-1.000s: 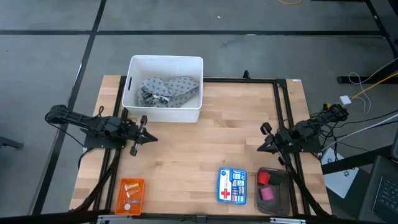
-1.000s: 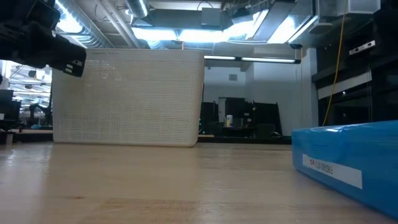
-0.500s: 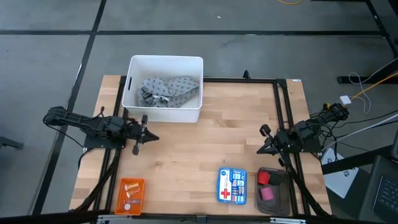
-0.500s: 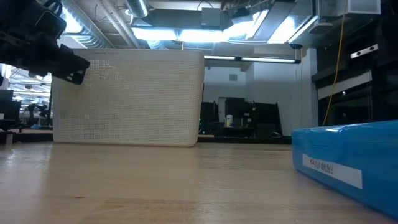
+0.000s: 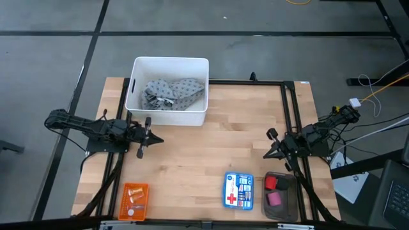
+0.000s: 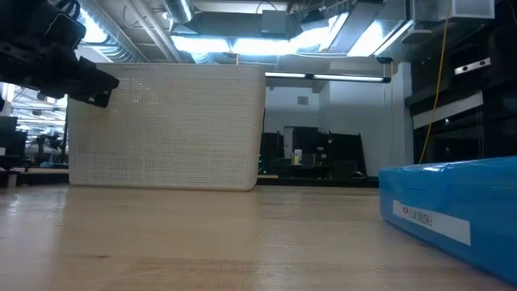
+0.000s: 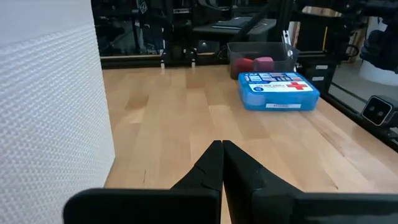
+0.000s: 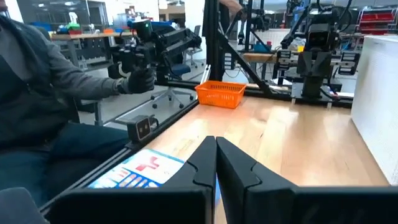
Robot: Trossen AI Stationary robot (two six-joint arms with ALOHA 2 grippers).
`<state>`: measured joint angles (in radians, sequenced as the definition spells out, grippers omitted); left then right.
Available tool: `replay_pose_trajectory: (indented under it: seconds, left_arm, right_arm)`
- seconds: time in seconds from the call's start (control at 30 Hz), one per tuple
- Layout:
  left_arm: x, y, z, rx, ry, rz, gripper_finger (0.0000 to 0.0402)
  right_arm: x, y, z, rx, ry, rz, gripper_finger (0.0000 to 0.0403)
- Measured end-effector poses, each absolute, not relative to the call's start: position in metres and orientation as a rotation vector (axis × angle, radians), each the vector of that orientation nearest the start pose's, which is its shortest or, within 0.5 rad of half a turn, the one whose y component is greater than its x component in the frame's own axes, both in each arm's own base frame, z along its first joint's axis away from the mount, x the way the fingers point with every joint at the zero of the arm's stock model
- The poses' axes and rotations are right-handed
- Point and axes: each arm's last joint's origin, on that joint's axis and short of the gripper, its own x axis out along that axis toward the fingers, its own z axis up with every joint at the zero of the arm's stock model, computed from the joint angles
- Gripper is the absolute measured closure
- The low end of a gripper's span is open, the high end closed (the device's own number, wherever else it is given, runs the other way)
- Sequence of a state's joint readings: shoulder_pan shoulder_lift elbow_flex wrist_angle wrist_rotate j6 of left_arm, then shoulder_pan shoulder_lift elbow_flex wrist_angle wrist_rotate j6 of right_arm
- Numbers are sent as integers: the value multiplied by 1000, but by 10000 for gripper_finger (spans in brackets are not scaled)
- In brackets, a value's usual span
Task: Pick & place medical supplies in basket/bin
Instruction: Return to Home Position
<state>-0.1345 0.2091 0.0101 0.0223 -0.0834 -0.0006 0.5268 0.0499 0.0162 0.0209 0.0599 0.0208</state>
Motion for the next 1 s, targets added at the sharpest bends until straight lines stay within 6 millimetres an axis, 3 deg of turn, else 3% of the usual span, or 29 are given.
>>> replay_pose_trajectory:
  seconds: [0.17,0.43,1.0]
  left_arm:
    - [109,-12,151,1,186,-50,396]
    - [109,-12,151,234,175,-66,399]
    - [109,-12,152,241,171,-67,400]
  right_arm:
    - [89,51,163,60,78,503,390]
    - [90,54,160,69,129,563,390]
    - [90,54,160,15,113,566,390]
